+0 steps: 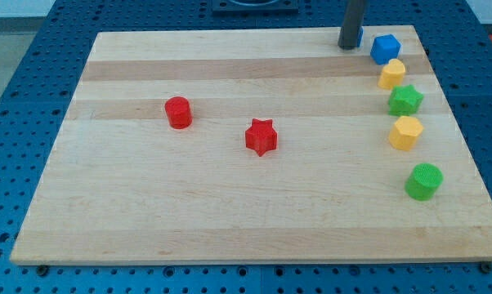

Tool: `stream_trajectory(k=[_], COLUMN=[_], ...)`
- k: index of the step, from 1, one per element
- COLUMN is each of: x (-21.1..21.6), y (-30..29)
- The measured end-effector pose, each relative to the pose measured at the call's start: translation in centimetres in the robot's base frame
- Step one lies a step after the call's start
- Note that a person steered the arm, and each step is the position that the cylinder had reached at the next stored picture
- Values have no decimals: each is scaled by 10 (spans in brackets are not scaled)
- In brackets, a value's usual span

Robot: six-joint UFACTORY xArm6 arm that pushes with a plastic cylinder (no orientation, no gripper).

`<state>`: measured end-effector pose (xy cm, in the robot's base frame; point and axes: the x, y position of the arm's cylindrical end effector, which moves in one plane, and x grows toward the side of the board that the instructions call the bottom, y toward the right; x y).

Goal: Keep blue triangle above blue cube

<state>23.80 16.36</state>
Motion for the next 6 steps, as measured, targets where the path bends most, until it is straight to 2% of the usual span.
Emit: stream_trajectory(k=[1,2,5,6], x=[1,-28,-31,-31], y=[-28,-39,30,32])
